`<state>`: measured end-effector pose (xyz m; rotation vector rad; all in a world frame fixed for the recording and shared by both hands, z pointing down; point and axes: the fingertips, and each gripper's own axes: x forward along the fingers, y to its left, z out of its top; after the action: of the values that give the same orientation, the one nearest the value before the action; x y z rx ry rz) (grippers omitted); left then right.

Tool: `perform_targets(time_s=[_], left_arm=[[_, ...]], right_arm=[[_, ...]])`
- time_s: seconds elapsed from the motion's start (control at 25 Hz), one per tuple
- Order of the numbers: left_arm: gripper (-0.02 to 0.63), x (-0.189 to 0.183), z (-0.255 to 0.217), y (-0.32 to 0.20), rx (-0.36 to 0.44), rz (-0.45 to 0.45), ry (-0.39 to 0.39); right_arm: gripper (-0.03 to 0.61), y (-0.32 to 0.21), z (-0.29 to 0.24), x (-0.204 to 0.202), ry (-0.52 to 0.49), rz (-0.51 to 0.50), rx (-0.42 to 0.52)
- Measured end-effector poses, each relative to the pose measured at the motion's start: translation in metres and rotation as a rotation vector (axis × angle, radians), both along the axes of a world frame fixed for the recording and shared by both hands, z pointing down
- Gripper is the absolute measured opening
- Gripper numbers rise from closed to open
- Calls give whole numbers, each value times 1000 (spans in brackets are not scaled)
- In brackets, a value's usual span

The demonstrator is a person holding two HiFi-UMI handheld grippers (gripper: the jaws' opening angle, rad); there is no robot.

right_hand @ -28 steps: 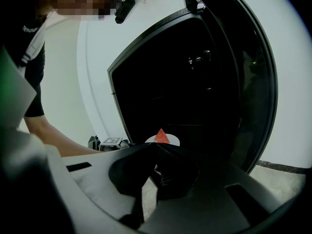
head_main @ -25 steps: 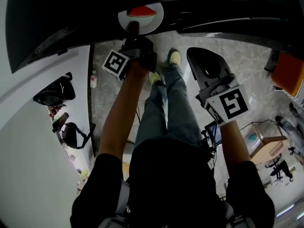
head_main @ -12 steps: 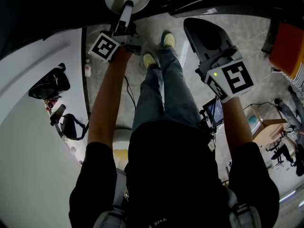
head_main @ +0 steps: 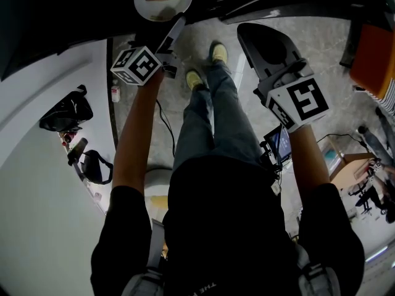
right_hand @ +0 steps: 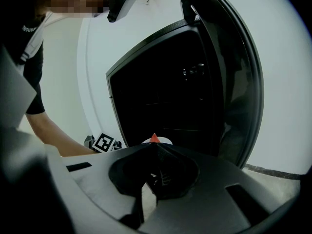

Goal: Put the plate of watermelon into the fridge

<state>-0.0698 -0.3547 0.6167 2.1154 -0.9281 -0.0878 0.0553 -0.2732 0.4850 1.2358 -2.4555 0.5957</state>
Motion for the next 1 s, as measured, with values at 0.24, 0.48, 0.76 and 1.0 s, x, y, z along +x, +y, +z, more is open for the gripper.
perform_targets(time_s=[0.24, 0.48, 0.76, 1.0], left_arm=[[451, 6, 6, 7, 55, 63, -207], [449, -7, 20, 6, 68, 49, -399], [368, -13, 27, 1, 14, 8, -447], [323, -12, 24, -10, -54, -28, -424]], right_arm=[[11, 3, 0, 5, 6, 1, -8], [12, 1, -1, 3, 2, 0, -2], [12, 1, 1, 8, -1, 2, -9], [12, -5, -2, 10, -9, 0, 1]])
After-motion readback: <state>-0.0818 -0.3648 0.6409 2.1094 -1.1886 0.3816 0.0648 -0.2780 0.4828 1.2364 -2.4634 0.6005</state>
